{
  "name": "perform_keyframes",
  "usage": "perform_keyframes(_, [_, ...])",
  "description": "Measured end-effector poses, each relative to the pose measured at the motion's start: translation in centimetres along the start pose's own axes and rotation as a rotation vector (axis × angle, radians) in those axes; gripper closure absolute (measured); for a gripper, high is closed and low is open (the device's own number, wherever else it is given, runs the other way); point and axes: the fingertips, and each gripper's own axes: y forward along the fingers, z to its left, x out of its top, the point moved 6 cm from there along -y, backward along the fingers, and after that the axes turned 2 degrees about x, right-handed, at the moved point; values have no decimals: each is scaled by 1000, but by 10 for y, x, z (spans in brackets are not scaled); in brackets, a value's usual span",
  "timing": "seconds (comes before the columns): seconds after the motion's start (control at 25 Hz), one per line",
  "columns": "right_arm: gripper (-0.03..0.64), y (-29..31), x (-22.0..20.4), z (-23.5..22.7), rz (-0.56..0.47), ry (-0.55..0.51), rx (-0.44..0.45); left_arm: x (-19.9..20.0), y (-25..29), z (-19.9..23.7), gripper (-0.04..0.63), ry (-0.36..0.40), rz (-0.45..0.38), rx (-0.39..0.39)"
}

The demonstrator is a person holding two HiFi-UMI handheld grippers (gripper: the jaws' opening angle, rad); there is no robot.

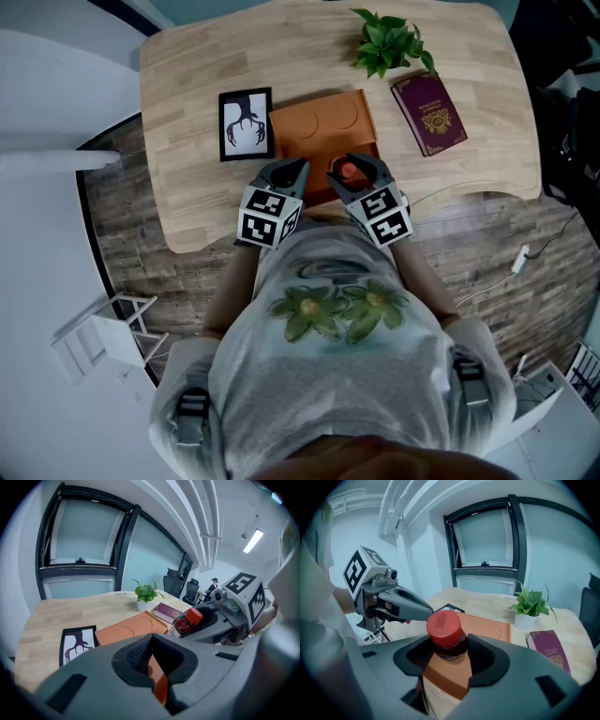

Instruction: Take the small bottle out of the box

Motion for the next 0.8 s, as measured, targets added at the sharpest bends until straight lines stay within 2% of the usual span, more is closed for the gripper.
perform_keyframes(0.8, [393, -19, 20, 1, -66, -5, 10, 1, 2, 0, 588, 6, 4, -6])
